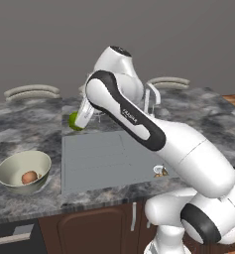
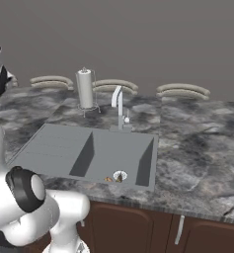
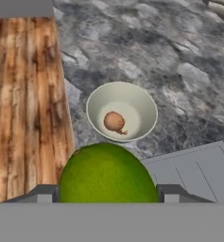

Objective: There is a mixed pile of frozen fruits and vegetables on the counter. Locate all the frozen vegetables and place the items in a bowl on the counter. Take all the frozen fruits and defrost them in a running sink.

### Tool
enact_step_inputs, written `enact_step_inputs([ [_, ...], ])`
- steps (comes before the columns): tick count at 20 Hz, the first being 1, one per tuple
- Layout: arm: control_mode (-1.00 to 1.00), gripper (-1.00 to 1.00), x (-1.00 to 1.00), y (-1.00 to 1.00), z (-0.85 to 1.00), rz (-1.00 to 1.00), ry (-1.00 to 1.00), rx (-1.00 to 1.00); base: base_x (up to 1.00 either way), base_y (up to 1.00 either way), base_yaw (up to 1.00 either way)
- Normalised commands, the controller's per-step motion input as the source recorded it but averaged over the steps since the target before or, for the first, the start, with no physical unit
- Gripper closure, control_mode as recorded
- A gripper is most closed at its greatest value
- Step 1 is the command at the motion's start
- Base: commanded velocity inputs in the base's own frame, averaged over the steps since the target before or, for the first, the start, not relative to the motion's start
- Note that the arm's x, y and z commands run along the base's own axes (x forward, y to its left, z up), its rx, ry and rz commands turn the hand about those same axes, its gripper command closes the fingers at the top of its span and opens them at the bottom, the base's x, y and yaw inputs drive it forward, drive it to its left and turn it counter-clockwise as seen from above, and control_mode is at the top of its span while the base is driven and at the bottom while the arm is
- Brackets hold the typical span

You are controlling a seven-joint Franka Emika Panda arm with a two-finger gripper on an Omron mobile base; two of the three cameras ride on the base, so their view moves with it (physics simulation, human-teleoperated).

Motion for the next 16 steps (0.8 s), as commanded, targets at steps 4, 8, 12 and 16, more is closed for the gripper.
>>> enact_step_inputs([
  [4, -1.0, 1.0, 0.0, 0.44, 0.0, 0.0, 0.0, -0.06, 0.0, 0.0, 0.0],
  [8, -1.0, 1.0, 0.0, 0.42, -0.01, 0.0, -0.02, -0.08, 0.0, 0.0, 0.0],
  [12, -1.0, 1.0, 0.03, 0.45, -0.19, 0.0, -0.03, -0.09, 0.0, 0.0, 0.0],
  [16, -1.0, 1.0, 0.11, 0.43, -0.31, 0.0, -0.01, -0.08, 0.0, 0.0, 0.0],
])
